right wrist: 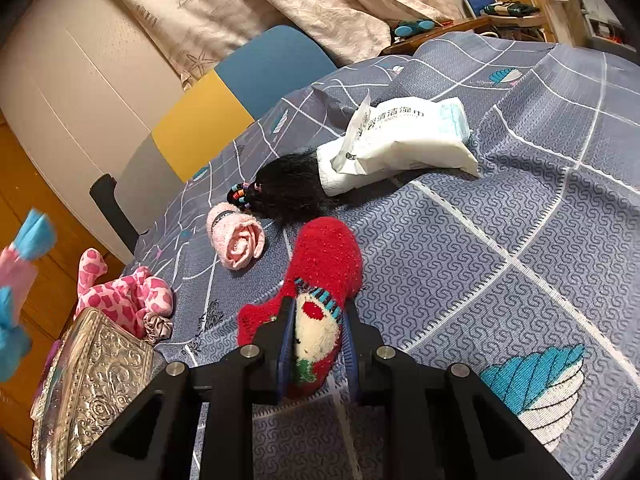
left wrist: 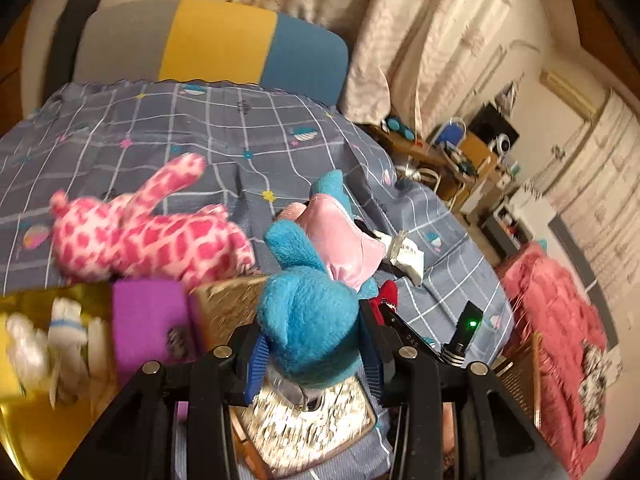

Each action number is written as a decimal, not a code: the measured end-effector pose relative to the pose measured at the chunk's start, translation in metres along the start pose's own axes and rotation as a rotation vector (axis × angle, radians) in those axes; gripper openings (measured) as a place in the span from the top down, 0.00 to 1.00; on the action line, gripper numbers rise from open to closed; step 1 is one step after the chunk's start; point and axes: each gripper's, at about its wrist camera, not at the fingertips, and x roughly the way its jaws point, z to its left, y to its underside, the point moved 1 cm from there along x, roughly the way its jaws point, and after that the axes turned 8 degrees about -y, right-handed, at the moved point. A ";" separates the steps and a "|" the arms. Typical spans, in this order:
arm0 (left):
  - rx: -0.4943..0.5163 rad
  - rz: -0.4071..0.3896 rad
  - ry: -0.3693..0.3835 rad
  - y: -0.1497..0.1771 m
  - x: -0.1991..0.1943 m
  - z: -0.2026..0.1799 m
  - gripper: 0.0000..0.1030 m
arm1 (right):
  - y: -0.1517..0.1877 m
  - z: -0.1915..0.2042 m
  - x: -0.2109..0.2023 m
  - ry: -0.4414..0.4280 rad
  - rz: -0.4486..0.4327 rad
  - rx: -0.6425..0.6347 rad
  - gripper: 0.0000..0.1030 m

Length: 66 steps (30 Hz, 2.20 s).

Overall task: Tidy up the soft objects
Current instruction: 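Carry the blue plush into the gold tray and open the left tool while the right tool holds the sock, then carry the red sock doll into the gold tray and open the right tool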

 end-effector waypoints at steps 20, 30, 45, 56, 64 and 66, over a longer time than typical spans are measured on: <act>-0.330 -0.080 -0.115 0.102 -0.081 0.149 0.61 | 0.000 0.004 0.005 0.036 0.014 -0.022 0.79; -0.510 -0.011 -0.236 0.153 -0.087 0.231 0.61 | 0.000 0.011 0.004 0.095 0.026 -0.064 0.79; -0.558 0.015 -0.542 0.183 -0.108 0.291 0.45 | -0.001 0.033 -0.008 0.162 0.037 -0.129 0.77; -0.595 -0.156 -0.465 0.184 -0.136 0.280 0.40 | 0.001 0.052 -0.040 0.138 0.015 -0.107 0.77; -0.493 -0.168 -0.422 0.179 -0.133 0.250 0.41 | 0.014 0.087 -0.064 0.079 0.009 -0.156 0.77; -0.460 -0.179 -0.421 0.177 -0.132 0.241 0.41 | 0.016 0.099 -0.072 0.067 0.002 -0.172 0.77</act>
